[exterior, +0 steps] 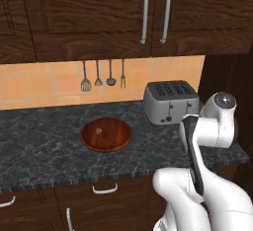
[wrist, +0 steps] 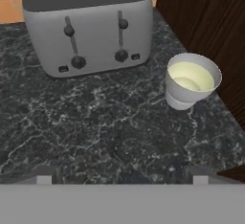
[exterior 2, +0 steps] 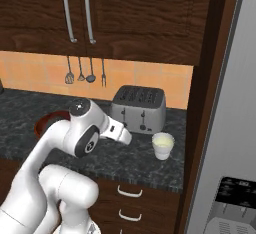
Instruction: Grab a lemon wedge from the fridge and one ice cube from the ice bowl, and put them in the glass of lemonade.
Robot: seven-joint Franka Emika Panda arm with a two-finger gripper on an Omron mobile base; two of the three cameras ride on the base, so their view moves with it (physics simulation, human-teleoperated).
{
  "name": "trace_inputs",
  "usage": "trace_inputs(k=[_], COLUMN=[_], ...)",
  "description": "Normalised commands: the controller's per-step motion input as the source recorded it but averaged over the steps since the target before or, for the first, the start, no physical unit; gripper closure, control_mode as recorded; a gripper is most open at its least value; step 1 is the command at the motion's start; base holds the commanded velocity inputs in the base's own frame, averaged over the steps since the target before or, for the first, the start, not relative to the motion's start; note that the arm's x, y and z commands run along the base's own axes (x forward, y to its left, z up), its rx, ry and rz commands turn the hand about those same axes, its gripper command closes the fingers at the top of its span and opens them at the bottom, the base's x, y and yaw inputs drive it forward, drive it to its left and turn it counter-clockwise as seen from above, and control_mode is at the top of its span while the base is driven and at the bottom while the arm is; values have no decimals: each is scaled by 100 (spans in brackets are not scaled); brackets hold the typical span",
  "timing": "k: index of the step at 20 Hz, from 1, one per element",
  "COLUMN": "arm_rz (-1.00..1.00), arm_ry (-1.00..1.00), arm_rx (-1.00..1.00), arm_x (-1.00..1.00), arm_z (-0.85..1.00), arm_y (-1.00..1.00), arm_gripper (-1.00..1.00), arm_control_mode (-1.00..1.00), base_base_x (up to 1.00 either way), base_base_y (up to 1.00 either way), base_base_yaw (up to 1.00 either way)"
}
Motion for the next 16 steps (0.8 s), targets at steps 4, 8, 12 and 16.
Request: trace_inputs(k=[4,8,12,16], arm_rz=[14,5,0,0], arm_ry=[-24,0,3,0], arm_rx=[1,-3,0,0], arm_x=[-34,0,-19,0], arm_z=[72,41,-5,0], arm_y=[62,34,0,0], arm_gripper=[-100,-100,-100,-100], arm_control_mode=[-100,-100,100,100], base_base_x=[0,0,-50,-100], base_base_y=[0,0,-3,-45], base_base_yaw=[0,0,0,0])
